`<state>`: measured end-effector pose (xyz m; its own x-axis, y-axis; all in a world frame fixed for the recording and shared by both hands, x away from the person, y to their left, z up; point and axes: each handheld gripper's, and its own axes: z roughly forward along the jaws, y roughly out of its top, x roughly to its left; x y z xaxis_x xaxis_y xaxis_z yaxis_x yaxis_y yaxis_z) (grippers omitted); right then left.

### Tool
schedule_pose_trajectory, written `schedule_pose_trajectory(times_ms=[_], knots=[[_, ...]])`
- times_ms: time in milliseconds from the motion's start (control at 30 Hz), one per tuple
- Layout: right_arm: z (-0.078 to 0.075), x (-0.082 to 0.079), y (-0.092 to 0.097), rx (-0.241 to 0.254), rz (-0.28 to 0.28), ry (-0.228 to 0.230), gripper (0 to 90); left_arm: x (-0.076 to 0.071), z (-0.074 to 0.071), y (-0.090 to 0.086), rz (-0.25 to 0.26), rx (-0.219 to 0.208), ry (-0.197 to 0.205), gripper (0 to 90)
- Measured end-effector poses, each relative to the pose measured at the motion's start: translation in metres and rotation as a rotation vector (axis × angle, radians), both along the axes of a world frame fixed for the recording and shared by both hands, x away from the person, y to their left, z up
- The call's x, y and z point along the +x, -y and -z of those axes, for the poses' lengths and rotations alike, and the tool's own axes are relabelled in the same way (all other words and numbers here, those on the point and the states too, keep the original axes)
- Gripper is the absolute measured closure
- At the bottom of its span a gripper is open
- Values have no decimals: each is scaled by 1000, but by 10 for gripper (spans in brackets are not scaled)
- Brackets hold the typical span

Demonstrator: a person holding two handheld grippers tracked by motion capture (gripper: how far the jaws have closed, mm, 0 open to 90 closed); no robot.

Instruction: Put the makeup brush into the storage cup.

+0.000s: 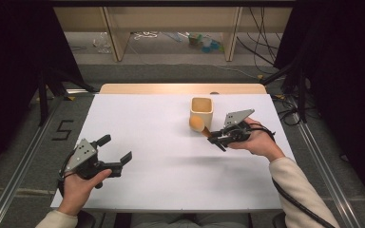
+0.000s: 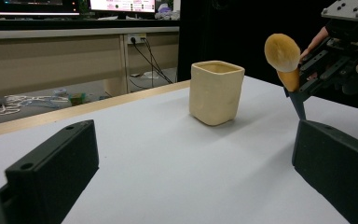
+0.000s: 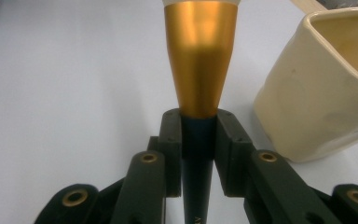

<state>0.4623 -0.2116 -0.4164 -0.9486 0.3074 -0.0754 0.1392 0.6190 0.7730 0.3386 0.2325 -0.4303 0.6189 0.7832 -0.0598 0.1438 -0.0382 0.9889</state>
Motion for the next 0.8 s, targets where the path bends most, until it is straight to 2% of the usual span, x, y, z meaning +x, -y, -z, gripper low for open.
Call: schedule_pose_trajectory(times_ms=[433,800], knots=[[-1,-3,2,99,65,20,750,0,0,0,2,-1,0,0],[-4,-5,3,159,90,36,750,0,0,0,1,-1,2,0]])
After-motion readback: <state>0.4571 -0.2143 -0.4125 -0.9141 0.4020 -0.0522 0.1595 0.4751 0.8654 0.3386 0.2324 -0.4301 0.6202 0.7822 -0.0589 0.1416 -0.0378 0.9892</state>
